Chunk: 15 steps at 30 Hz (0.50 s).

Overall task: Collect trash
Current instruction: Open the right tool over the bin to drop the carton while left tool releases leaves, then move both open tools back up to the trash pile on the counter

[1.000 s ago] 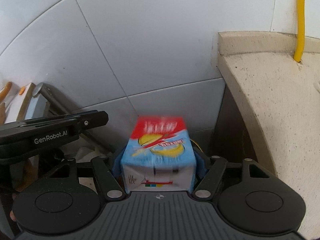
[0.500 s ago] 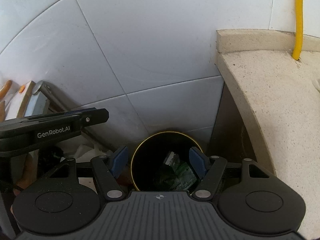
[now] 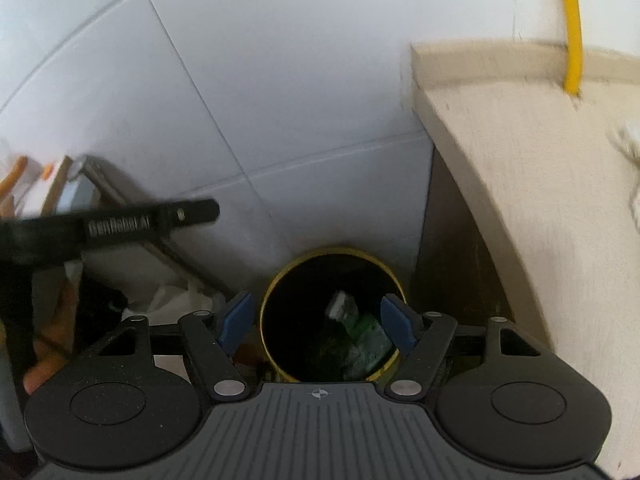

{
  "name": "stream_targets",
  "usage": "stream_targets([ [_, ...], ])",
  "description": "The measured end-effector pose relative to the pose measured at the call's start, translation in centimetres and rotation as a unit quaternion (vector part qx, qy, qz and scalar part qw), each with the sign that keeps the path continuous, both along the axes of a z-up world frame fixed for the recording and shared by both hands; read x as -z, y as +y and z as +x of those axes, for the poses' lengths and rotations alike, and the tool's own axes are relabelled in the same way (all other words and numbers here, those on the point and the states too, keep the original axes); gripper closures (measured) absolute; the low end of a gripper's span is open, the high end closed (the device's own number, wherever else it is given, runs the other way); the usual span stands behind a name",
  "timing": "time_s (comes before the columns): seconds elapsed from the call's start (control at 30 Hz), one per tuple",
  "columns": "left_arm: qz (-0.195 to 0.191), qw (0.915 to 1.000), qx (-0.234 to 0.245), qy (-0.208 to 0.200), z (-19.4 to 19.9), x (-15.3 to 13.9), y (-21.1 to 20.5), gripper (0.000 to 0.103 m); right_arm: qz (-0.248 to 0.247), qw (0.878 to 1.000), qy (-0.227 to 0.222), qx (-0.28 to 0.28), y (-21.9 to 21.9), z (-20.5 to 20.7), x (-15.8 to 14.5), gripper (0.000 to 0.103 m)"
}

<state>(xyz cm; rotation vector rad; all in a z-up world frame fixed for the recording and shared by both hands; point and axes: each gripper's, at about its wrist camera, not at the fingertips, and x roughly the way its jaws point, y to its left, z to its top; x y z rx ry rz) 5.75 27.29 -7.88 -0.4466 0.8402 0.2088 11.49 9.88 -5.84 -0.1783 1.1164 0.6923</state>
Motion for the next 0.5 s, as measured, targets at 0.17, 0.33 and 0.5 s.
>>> stream_targets([
  [0.17,0.011,0.9999,0.006,0.009,0.3,0.3,-0.4,0.081,-0.014,1.000,0.017,0.013,-1.3,0.1,1.1,0.027],
  [0.33,0.017,0.9996,0.014,0.019,0.5,0.7,-0.7,0.081,-0.007,1.000,0.017,0.026,-2.4,0.4,0.8,0.027],
  [0.5,0.029,0.9988,0.030,0.024,0.6,0.7,-1.2,0.081,0.001,1.000,0.005,0.026,-3.0,0.3,-0.1,0.027],
])
